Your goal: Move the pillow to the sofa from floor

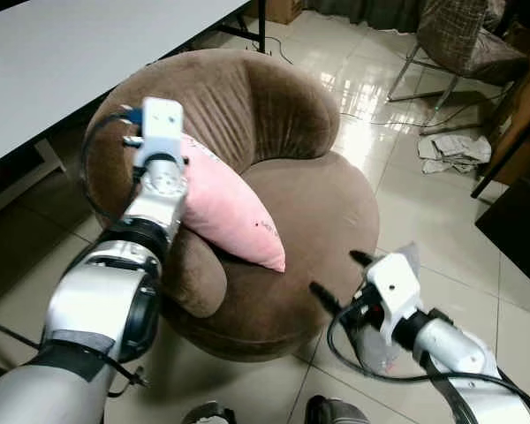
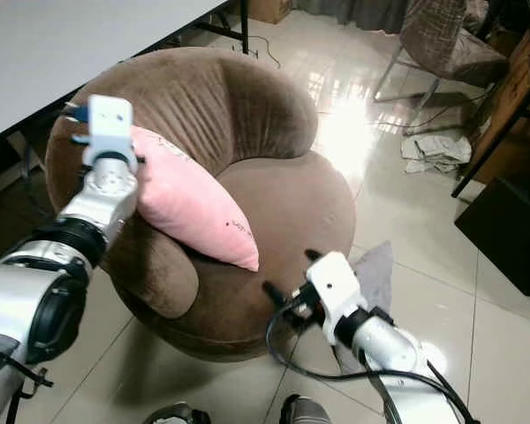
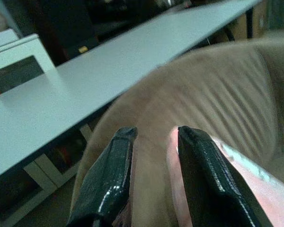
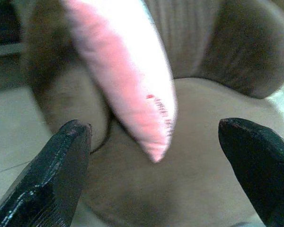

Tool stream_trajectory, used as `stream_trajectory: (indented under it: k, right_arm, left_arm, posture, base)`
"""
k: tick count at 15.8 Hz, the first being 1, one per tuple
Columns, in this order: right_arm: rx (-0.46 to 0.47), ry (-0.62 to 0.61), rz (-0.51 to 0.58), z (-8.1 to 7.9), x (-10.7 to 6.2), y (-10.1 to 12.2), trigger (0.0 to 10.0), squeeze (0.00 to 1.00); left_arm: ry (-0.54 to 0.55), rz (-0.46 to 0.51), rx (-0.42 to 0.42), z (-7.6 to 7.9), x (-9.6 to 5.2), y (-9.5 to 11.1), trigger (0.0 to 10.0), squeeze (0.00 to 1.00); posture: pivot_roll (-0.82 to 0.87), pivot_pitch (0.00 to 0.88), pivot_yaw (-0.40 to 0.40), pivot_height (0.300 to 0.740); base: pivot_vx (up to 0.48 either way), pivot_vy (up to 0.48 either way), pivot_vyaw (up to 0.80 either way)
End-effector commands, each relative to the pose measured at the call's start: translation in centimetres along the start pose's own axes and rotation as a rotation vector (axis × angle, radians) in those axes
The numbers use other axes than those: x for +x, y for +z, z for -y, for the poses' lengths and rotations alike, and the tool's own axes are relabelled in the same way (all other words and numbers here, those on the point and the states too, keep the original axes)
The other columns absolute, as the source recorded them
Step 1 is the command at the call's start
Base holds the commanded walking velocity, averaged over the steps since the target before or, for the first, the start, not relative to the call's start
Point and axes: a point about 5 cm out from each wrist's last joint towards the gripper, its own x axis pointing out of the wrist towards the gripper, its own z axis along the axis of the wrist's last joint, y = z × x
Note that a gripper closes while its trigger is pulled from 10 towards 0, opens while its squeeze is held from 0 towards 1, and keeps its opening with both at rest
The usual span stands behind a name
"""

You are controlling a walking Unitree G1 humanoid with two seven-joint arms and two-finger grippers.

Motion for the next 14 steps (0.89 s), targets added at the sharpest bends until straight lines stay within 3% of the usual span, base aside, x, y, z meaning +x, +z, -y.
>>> stream_trajectory:
  k: [1,3,4,7,10,12,14]
  right_arm:
    - [-0.022,-0.130,0.026,1.3,0.5,0.3,10.0,0.00]
    - [-0.033,-0.218,0.053,1.9,0.9,0.6,10.0,0.00]
    - [-0.096,-0.387,0.076,2.8,1.4,1.1,10.0,0.00]
    - [0.013,-0.352,0.114,2.1,2.1,1.9,10.0,0.00]
    - [0.036,-0.341,0.137,1.3,2.2,1.9,10.0,0.00]
    - [0.049,-0.342,0.163,1.0,2.6,2.0,10.0,0.00]
    - [0.071,-0.368,0.174,1.6,2.9,2.3,10.0,0.00]
  left_arm:
    - [-0.008,0.038,-0.119,-1.0,0.6,1.4,10.0,0.00]
    - [-0.086,0.078,-0.171,-1.1,0.6,1.6,10.0,0.00]
    - [-0.212,0.213,-0.252,-1.6,-0.1,1.8,10.0,0.00]
    - [-0.347,0.288,-0.259,-2.4,-3.7,-0.5,10.0,0.00]
    - [-0.473,0.337,-0.417,-2.7,-7.5,-0.2,10.0,0.00]
    - [-0.532,0.272,-0.454,-2.8,-10.6,-1.0,10.0,0.00]
    - [-0.571,0.182,-0.397,-1.8,-11.8,-1.8,10.0,0.00]
  posture:
    - [-0.09,0.085,0.038,0.740]
    - [-0.08,0.069,0.036,0.740]
    - [-0.08,0.061,0.043,0.740]
    - [-0.07,0.045,0.042,0.740]
    - [-0.06,0.021,0.033,0.740]
    - [-0.04,0.002,0.045,0.740]
    - [-0.04,0.002,0.050,0.740]
  base:
    - [0.000,0.000,0.00]
    - [0.000,0.000,0.00]
    - [0.000,0.000,0.00]
    - [0.000,0.000,0.80]
    - [0.000,0.000,0.80]
    - [0.000,0.000,0.80]
    - [0.000,0.000,0.80]
